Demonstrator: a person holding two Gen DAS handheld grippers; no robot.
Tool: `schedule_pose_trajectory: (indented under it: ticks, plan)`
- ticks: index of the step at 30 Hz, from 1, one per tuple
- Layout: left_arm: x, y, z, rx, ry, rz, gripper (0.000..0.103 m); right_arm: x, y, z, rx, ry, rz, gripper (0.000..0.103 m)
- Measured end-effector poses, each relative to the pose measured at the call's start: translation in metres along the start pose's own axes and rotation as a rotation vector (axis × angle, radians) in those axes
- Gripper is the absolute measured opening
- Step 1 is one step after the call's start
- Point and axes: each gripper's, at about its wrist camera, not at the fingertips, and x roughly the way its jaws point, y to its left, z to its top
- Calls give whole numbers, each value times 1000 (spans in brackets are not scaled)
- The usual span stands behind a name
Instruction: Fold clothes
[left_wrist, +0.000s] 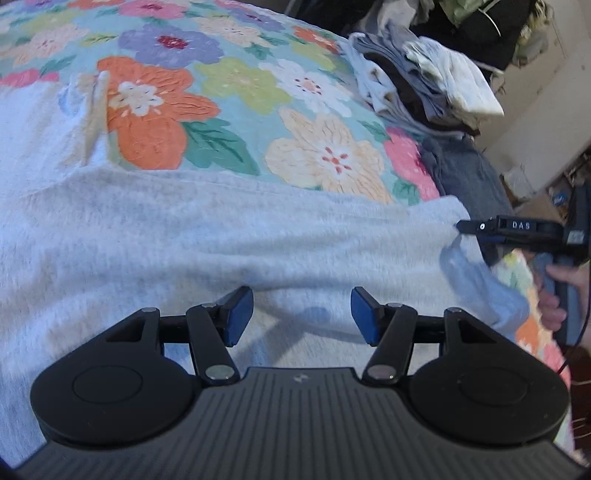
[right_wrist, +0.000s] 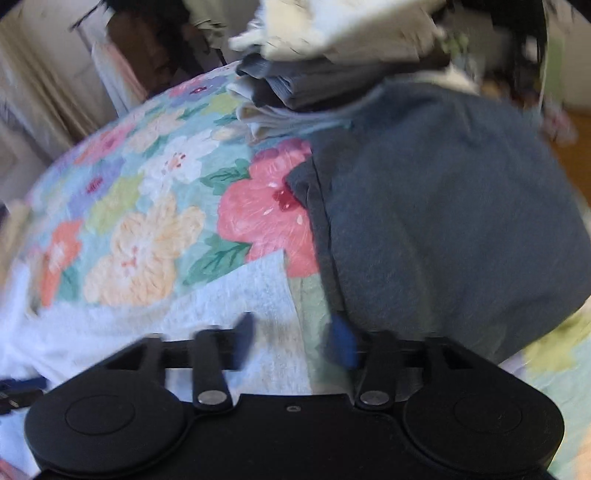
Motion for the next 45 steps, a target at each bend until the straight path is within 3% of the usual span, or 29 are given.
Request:
schedule_pose_trajectory:
  ticks: [3, 4, 6, 9, 11, 12, 15, 19, 22, 25, 29, 33, 36, 38, 40, 42, 44, 45]
  plan:
    - [1, 7, 3, -29, -5, -5, 58, 19, -9, 4, 50, 38, 64, 62]
    - [2, 9, 4, -40, -4, -9, 58, 25, -4, 4, 29, 37, 57, 52]
    - [2, 13, 5, -63, -11, -15, 58, 25, 17, 6, -63, 27, 44, 9]
    - [-4, 16, 6, -87, -41, -8, 58, -22, 69, 12, -247, -150, 48, 9]
    - [-11, 15, 8, -67, -73, 12, 58, -51, 94, 21, -401, -282, 0, 8]
    - [-11, 14, 8, -56, -77, 18, 58, -54, 96, 30, -425, -301, -24, 8]
    - [-8, 10, 8, -29, -72, 35, 58, -27, 78, 59, -333, -223, -26, 12]
    - [6, 3, -5, 29, -20, 97, 58, 2, 65, 54, -254, -182, -225, 26]
    - [3, -7, -6, 67, -15, 120, 59, -24, 50, 29, -113, -239, -159, 36]
    - [-2, -14, -7, 43, -13, 50, 59, -56, 36, -9, -45, -256, -137, 54]
    - [0, -17, -23, -42, 45, -24, 59, -80, 18, -59, 159, -149, -97, 55]
    - [-11, -12, -47, -101, 92, -11, 59, -83, -1, -101, 328, -64, -54, 62]
    - [-25, 4, -60, -214, 121, -23, 59, -74, -16, -124, 440, -41, -25, 63]
    - [-32, 14, -68, -278, 121, -23, 60, -66, -20, -135, 509, -60, 12, 67]
    - [-40, 24, -77, -343, 122, -23, 62, -61, -22, -145, 613, -115, 54, 85]
    - [-48, 35, -85, -407, 123, -24, 62, -56, -19, -145, 649, -172, 81, 92]
    - [-55, 45, -93, -472, 122, -24, 62, -47, -11, -136, 595, -202, 80, 89]
    - [-56, 49, -95, -513, 113, -28, 62, -42, -5, -130, 550, -207, 70, 75]
